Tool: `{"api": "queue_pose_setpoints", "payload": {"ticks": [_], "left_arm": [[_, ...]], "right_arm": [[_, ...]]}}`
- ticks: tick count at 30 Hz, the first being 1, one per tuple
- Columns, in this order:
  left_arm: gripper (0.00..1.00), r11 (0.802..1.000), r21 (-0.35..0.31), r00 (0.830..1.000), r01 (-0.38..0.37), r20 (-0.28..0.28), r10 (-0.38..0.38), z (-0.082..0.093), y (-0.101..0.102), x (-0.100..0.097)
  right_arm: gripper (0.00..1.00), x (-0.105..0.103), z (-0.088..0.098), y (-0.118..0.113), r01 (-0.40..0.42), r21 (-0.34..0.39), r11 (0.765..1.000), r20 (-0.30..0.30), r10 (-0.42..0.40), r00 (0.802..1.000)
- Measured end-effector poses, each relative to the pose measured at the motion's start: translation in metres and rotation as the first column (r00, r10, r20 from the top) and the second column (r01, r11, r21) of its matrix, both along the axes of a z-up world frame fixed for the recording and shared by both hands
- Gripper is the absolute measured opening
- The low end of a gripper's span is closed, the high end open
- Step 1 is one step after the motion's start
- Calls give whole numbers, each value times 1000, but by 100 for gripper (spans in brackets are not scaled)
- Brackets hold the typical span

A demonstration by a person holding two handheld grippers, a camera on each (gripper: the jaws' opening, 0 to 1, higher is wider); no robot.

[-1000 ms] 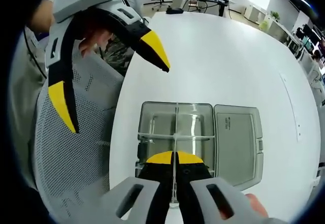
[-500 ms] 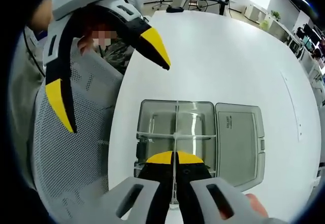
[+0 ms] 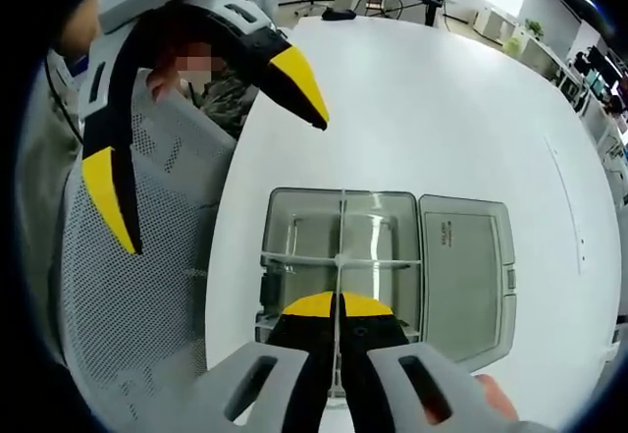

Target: Insert the divider into the dual guide fixture by aligning both edges with the guide slots and pushing it downward to the bottom, including one-sided entry, uneven engagement, binding, and posture correction.

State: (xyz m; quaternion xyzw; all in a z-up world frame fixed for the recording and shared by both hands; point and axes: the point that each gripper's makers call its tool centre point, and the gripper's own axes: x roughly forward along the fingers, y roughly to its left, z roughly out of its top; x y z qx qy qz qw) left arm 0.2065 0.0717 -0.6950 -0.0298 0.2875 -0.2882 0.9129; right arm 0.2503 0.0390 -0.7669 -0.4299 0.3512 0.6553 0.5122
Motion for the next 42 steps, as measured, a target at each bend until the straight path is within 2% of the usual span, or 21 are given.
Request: {"api": "queue_pose_setpoints", "payload": {"ticks": [42], "left_arm": [[68, 1000, 0, 1000, -7, -10, 7, -3, 1, -2]], "right_arm": [[0, -1, -7, 0, -11, -14, 1000, 12, 11, 1000]]}}
